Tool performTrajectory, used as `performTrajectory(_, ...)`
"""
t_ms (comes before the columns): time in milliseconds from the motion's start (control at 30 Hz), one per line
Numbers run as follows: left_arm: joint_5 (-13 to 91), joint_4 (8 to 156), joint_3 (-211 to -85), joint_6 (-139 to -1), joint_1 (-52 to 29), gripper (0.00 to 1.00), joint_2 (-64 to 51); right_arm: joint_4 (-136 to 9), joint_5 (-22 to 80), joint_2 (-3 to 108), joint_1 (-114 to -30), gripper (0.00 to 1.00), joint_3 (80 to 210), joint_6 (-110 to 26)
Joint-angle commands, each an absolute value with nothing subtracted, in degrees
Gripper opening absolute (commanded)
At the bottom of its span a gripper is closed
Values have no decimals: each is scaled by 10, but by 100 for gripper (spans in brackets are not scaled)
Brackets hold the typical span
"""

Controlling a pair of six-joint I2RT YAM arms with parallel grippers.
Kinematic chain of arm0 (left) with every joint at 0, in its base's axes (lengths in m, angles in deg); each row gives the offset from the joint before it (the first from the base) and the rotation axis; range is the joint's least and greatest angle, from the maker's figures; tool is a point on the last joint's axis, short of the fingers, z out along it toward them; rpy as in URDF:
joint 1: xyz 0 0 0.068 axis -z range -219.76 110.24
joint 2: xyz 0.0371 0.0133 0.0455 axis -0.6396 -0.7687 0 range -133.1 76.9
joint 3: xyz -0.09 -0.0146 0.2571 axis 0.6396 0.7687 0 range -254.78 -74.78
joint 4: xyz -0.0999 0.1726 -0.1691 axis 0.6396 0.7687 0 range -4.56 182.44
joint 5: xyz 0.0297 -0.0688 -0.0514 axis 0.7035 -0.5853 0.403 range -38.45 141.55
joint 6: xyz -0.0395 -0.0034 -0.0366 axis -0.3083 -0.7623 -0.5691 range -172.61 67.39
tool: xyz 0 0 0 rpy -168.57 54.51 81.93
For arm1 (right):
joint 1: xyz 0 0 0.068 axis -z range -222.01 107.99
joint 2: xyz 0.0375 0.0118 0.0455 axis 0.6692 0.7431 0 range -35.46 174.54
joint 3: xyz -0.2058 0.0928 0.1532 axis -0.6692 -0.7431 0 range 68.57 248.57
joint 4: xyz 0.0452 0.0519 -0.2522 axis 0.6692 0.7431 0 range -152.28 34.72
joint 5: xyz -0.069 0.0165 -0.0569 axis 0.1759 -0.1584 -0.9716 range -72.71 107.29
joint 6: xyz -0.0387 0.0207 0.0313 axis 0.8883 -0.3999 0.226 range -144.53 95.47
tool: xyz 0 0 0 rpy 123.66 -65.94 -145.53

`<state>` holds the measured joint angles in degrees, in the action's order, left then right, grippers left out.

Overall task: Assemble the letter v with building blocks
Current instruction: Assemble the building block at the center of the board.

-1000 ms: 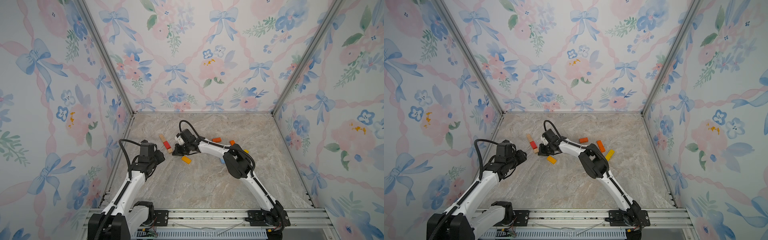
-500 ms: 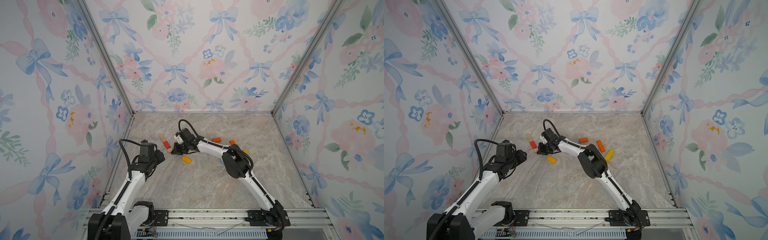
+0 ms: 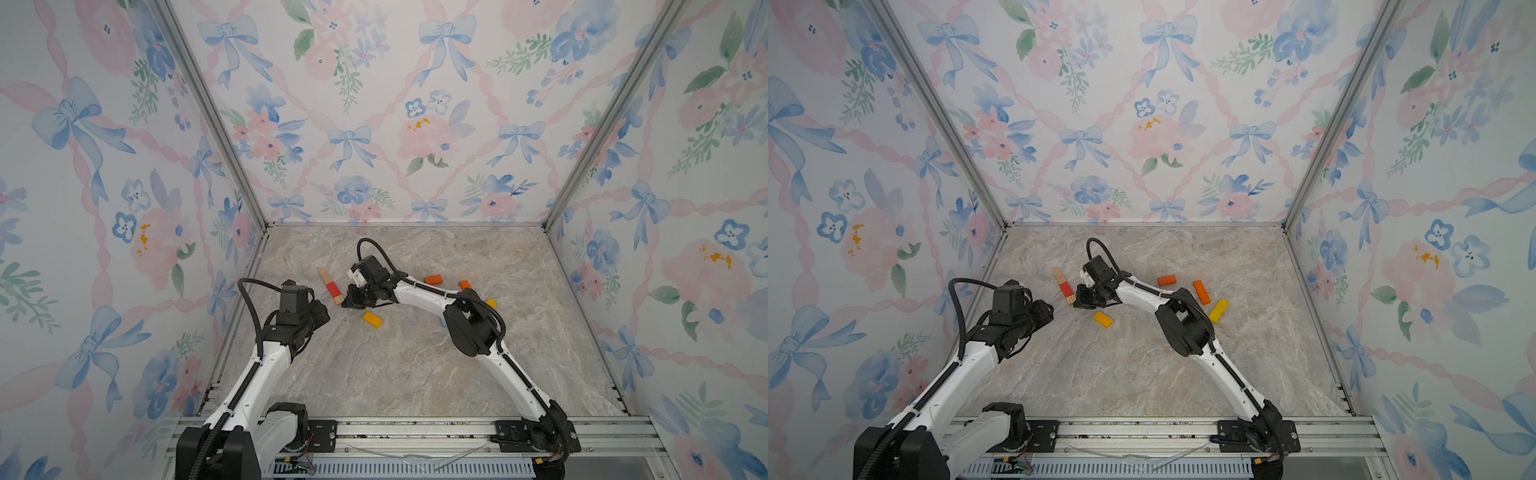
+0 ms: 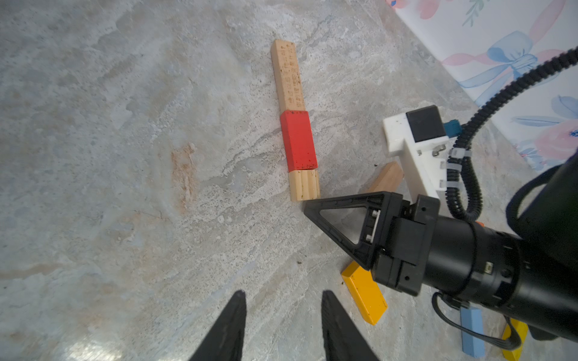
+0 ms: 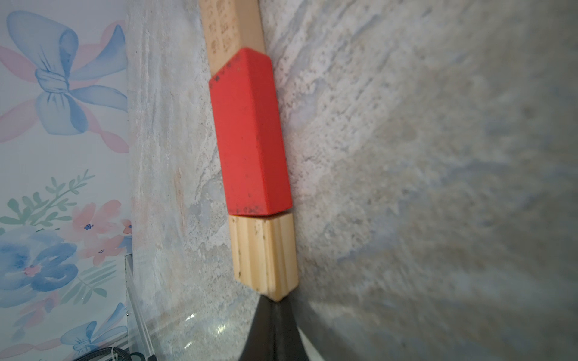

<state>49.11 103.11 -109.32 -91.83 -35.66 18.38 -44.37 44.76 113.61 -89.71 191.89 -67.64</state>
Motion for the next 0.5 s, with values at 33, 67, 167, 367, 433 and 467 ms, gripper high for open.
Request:
performTrajectory(33,488,1030,-1084,-922,-361,43,189,-402,420,1169,-885,0,1920,-682)
performTrajectory(67,489,1029,-1083,-922,-361,43,189,-402,419,1170,-885,0,1921,-682)
performTrajectory(167,488,1029,-1083,-923,-361,43,189,-402,418,1170,-883,0,1923,-682)
performTrajectory(367,494,1029,-1079,-935,-361,26,176,-402,418,1169,-883,0,1922,-682)
performTrajectory(433,485,1029,-1084,-939,-361,20,159,-401,419,1167,-883,0,1920,-682)
performTrajectory(467,483,1029,-1087,-941,-361,18,151,-401,419,1166,-883,0,1918,-682)
